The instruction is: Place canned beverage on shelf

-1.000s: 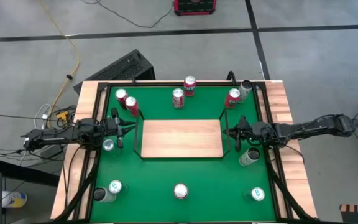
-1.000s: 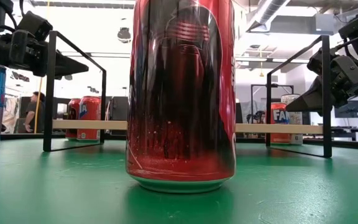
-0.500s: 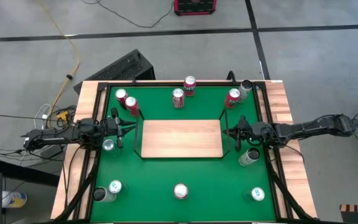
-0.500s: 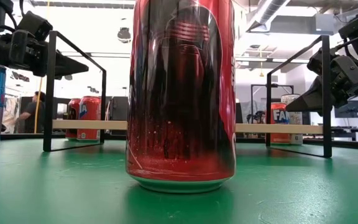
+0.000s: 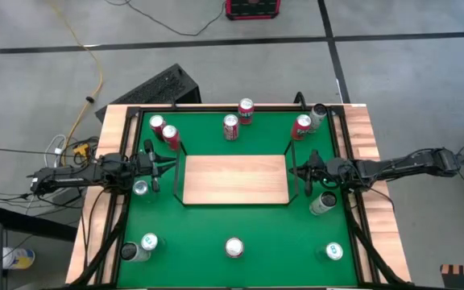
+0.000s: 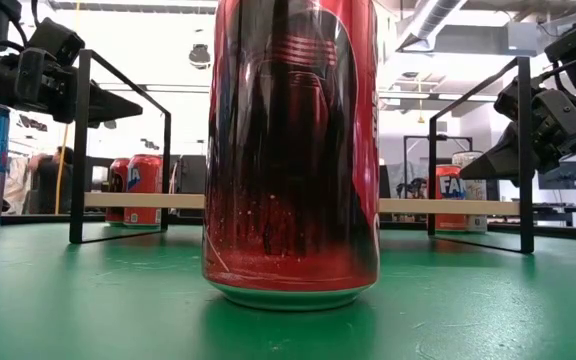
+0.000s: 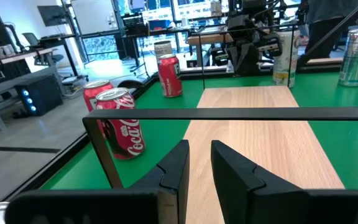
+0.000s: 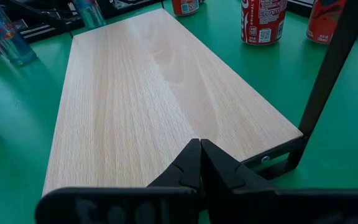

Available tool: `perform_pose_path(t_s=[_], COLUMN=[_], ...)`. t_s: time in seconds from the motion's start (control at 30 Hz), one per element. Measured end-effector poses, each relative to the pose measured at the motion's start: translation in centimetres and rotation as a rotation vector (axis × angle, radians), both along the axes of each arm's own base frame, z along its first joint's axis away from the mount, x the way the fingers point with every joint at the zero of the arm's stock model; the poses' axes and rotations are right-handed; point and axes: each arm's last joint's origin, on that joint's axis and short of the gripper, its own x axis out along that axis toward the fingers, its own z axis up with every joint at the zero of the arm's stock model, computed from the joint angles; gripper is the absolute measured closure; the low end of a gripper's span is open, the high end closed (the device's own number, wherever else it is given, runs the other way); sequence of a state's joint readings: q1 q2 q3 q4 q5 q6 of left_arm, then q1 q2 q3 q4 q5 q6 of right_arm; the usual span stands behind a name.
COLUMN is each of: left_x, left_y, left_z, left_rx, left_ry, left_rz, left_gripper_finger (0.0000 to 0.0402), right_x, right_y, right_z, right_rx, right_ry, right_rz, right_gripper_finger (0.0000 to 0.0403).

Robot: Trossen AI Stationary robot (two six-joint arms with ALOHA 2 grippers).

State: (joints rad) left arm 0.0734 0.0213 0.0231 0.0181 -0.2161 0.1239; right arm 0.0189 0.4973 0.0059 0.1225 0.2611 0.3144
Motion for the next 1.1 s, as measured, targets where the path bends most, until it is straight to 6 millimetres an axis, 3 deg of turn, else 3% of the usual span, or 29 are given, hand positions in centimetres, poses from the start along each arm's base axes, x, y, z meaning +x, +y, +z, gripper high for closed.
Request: perform_pose_path(t_s=[0.5,0.8,1.1], left_x=[0.0,-0.1,-0.2], left_y=[0.1,0.2,0.5], left_z=[0.0,0.1,0.4], left_rx=[-0.393,-0.457,-0.500], left_ry=[-0.127,-0.165,-0.245], left_rz=[0.024,0.047,0.163], left_gripper_finger=[0.0345,0.0345,0.0345], right_x=[-0.1,0.8,0.5], right_y=[0.1,0.0,-0.7], right_z=[0.0,4.1,8.7], right_rx=[-0.033,-0.261,-0.539], right_ry=[0.062,0.029,0.175], right_rz=[0.038,0.103,-0.067], right_gripper_finger=[0.0371,0.0371,0.0371])
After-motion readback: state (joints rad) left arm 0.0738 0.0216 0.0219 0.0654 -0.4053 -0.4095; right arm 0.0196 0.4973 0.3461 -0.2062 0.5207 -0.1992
